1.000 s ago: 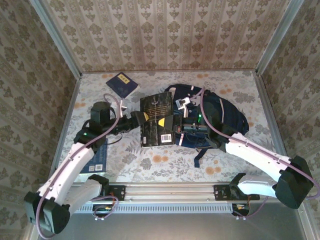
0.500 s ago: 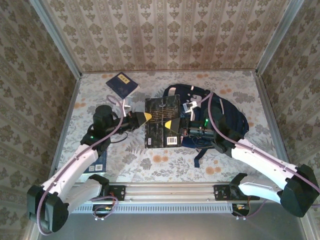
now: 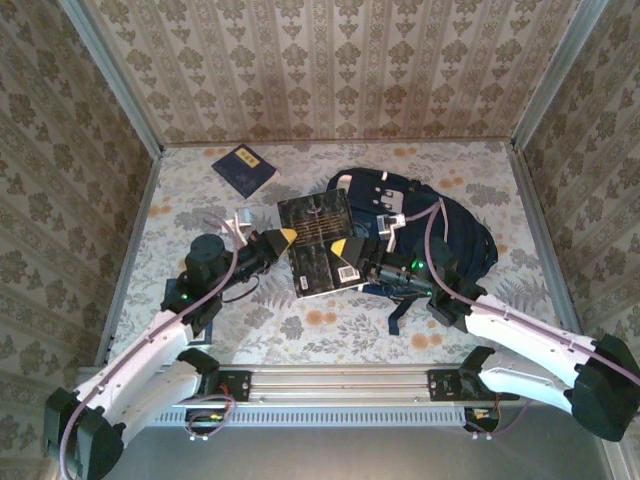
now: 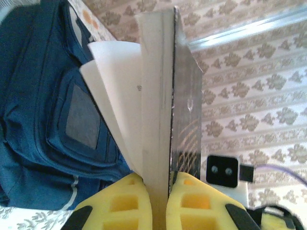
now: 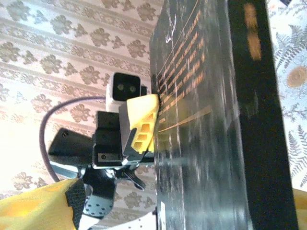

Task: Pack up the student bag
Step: Pass the book.

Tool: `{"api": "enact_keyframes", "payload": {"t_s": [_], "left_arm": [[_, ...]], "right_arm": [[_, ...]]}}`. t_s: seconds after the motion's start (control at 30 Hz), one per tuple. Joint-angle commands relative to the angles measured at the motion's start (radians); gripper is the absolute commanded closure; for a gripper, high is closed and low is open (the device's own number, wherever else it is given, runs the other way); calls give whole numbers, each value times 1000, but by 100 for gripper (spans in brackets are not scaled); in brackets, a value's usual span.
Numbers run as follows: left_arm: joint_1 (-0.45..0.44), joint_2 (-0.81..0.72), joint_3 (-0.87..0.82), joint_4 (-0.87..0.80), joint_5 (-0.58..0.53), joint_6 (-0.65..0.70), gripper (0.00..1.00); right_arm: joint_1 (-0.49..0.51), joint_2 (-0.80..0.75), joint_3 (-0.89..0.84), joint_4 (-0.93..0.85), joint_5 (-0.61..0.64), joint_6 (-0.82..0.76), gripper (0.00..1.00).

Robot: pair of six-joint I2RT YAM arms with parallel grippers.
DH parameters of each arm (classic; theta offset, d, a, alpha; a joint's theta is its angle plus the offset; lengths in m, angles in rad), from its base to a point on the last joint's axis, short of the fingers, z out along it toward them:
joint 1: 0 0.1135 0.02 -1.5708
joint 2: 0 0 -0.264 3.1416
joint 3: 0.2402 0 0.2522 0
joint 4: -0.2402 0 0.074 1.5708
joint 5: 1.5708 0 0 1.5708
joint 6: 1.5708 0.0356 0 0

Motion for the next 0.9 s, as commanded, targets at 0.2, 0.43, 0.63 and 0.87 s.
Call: {"api": "enact_keyframes", "payload": {"t_s": [0.2, 0.43, 0.63, 0.87], "left_arm": [[-120, -17, -19, 129, -363, -54, 100], [-234, 35, 3, 156, -427, -19, 100], [-293, 49, 48, 51, -473, 71, 96], [-282, 192, 241, -226, -422, 310, 30]], "right_arm": [[125, 13, -91, 326, 254, 18, 15], [176, 26, -85, 271, 419, -21, 33], [159, -143, -72, -40, 603, -122, 92], [-16, -464, -4, -557, 662, -228, 100]]}}
